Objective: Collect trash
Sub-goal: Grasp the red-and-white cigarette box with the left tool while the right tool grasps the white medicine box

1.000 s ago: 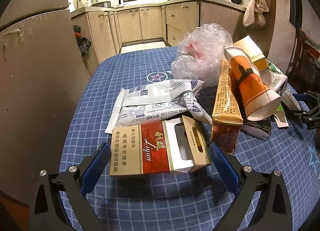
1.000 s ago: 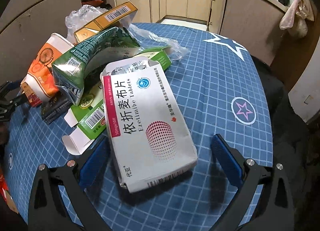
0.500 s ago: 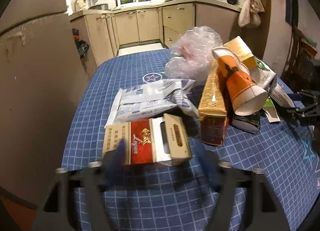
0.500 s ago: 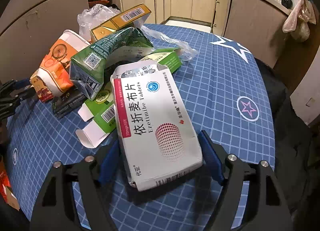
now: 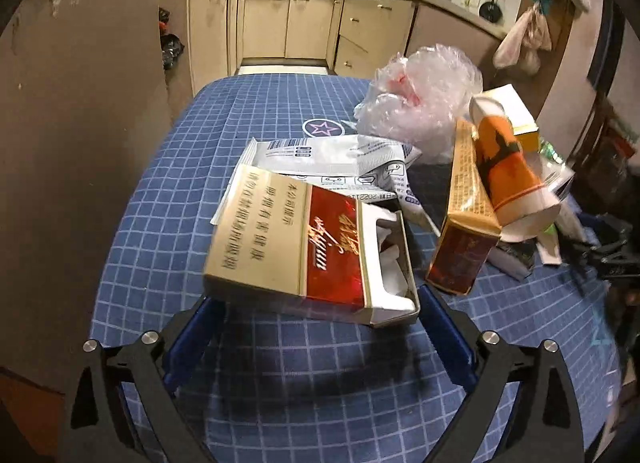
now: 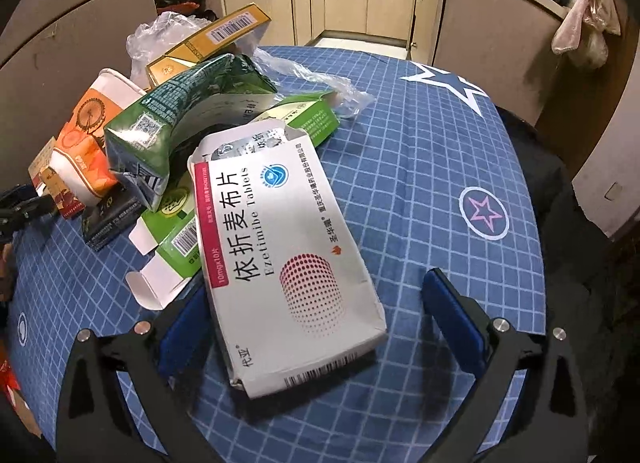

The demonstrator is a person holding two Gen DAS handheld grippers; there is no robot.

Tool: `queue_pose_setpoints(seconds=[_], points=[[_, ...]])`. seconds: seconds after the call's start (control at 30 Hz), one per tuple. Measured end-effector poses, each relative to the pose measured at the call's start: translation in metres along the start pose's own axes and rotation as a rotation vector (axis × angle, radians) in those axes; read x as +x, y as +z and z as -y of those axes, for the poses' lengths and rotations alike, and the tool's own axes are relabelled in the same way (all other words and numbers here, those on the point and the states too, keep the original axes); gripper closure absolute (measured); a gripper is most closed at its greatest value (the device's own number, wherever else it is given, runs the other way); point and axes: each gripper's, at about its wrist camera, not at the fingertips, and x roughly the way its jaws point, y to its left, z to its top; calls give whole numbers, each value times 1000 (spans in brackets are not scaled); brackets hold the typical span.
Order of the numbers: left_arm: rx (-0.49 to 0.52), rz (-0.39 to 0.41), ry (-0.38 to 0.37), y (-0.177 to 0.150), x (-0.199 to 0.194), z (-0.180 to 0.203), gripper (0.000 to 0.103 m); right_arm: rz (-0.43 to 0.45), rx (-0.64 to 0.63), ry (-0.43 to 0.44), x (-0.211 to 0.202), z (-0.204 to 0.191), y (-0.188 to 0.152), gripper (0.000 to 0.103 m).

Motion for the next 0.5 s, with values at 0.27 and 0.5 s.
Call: queue_pose_setpoints(seconds=[0.27, 0.5], points=[[43, 8, 43, 0, -1, 10, 39, 12, -60, -3, 0, -9, 1, 5], [-21, 22, 3, -10, -13, -4, 76, 35, -48, 32, -11, -19, -7, 33]])
